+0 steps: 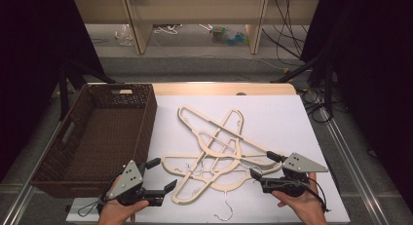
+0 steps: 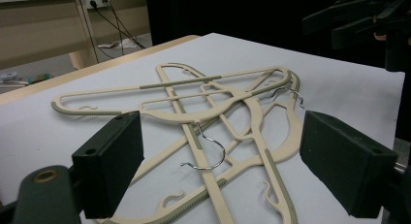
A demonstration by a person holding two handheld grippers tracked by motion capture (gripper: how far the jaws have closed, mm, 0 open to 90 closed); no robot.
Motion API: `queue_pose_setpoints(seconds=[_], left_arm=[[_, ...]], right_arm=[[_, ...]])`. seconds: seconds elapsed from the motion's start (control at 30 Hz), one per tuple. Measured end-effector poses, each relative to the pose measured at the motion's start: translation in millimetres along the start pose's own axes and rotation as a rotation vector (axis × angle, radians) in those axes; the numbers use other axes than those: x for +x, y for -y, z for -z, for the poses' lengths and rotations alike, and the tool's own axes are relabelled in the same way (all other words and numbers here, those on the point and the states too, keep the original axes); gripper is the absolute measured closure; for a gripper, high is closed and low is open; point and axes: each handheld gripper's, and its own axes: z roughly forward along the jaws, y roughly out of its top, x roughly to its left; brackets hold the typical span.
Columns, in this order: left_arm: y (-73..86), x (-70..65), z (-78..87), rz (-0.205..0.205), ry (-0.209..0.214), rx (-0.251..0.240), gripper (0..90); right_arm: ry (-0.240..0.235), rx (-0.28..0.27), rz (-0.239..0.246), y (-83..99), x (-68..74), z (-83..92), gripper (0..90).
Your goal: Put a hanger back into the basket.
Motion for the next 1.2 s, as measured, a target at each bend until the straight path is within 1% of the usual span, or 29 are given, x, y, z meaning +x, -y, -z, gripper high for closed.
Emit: queue_pose_setpoints(seconds=[0.03, 0.07, 0.1, 0.13, 0.2, 0.23, 0.27, 0.3, 0.33, 0.43, 0.47, 0.5, 0.53, 0.57, 0.6, 0.63, 0.67, 0.7, 0.73, 0.77, 0.8, 0.83, 0.93, 0.97, 1.07, 1.1, 1.13, 1.17, 1.2], left_arm=[[0.0, -0.2, -0.1, 0.014, -0.004, -0.003, 15.7], [0.0, -0.2, -0.1, 0.014, -0.004, -0.003, 15.7], [-0.1, -0.4, -0.3, 0.027, 0.001, -0.004, 15.7], [-0.1, -0.3, -0.7, 0.037, 0.007, -0.011, 15.7], [0.3, -0.8, -0.1, 0.034, 0.004, -0.012, 15.7], [0.5, -0.6, -0.1, 0.025, 0.010, -0.014, 15.7], [0.4, -1.2, 0.6, 0.028, 0.008, -0.013, 15.7], [0.3, -1.5, 1.2, 0.029, 0.009, -0.016, 15.7], [0.2, -0.7, 1.8, 0.014, 0.007, -0.016, 15.7], [1.5, -2.3, 2.7, 0.034, 0.005, -0.017, 15.7], [0.9, -1.4, 2.7, 0.021, 0.009, -0.023, 15.7], [0.2, -0.8, 3.3, 0.011, 0.005, -0.018, 15.7], [0.4, -0.7, 2.6, 0.009, 0.008, -0.022, 15.7], [0.9, -1.2, 2.8, 0.007, 0.007, -0.005, 15.7], [0.9, -1.2, 2.8, 0.007, 0.007, -0.005, 15.7], [0.7, -1.2, 2.8, 0.006, 0.008, -0.005, 15.7], [0.7, -1.8, 2.6, 0.019, 0.008, -0.008, 15.7], [0.4, -1.1, 2.5, 0.011, 0.009, -0.008, 15.7], [0.4, -0.2, 2.4, -0.003, 0.013, -0.005, 15.7], [1.2, -1.5, 2.4, 0.017, 0.011, -0.003, 15.7], [1.4, -1.9, 2.4, 0.025, 0.012, -0.005, 15.7], [1.2, -1.9, 2.6, 0.029, 0.009, -0.008, 15.7], [0.9, -0.6, 2.2, 0.004, 0.013, -0.009, 15.7], [1.9, -2.0, 2.0, 0.021, 0.009, -0.004, 15.7], [1.4, -1.1, 1.0, 0.020, 0.006, 0.002, 15.7], [1.6, -2.0, 1.0, 0.030, 0.005, 0.001, 15.7], [1.6, -2.2, 1.3, 0.023, 0.007, 0.000, 15.7], [1.4, -1.1, 1.9, -0.001, 0.014, -0.001, 15.8], [1.4, -2.5, 2.4, 0.019, 0.012, -0.003, 15.8]], right_arm=[[-0.008, 0.016, -0.003, -0.3, -3.2, -5.6, 17.8], [-0.008, 0.016, -0.003, -0.3, -3.2, -5.6, 17.8], [0.008, 0.040, 0.010, -0.3, -4.9, -6.5, 18.6], [-0.017, 0.083, 0.004, -0.3, -6.8, -9.6, 21.2], [-0.015, 0.092, 0.009, -0.4, -7.5, -10.7, 21.6], [-0.026, 0.107, 0.011, -0.8, -8.2, -12.8, 22.1], [-0.027, 0.119, 0.017, -1.4, -8.5, -14.7, 23.1], [-0.026, 0.152, 0.039, -3.5, -10.1, -20.0, 24.7], [-0.026, 0.152, 0.039, -3.5, -10.1, -20.0, 24.7], [-0.030, 0.198, 0.050, -7.0, -13.0, -29.3, 27.3], [-0.029, 0.213, 0.049, -8.0, -14.0, -32.8, 28.2], [-0.029, 0.227, 0.066, -8.8, -16.1, -36.8, 30.3], [-0.023, 0.250, 0.079, -9.3, -17.7, -40.8, 32.5], [-0.023, 0.313, 0.098, -9.3, -20.2, -49.5, 35.7], [-0.023, 0.313, 0.098, -9.3, -20.2, -49.5, 35.7], [-0.024, 0.343, 0.117, -9.3, -23.5, -57.5, 38.1], [-0.024, 0.343, 0.117, -9.3, -23.5, -57.5, 38.1], [-0.018, 0.368, 0.114, -9.7, -27.4, -64.0, 39.2], [-0.018, 0.368, 0.114, -9.7, -27.4, -64.0, 39.2], [-0.018, 0.375, 0.116, -9.7, -29.5, -67.2, 40.4], [-0.003, 0.379, 0.110, -9.3, -30.4, -69.5, 41.6], [-0.006, 0.399, 0.103, -9.9, -32.3, -71.3, 42.6], [-0.005, 0.416, 0.097, -8.3, -36.1, -79.1, 45.9], [-0.011, 0.425, 0.110, -7.8, -37.8, -80.9, 47.3], [-0.023, 0.450, 0.124, -7.7, -39.3, -84.7, 50.0], [-0.019, 0.470, 0.137, -8.0, -40.2, -86.6, 53.5], [-0.019, 0.470, 0.137, -8.0, -40.2, -86.6, 53.5], [-0.027, 0.481, 0.134, -7.3, -40.3, -89.9, 57.0], [-0.027, 0.489, 0.134, -7.5, -40.1, -91.6, 57.7]])
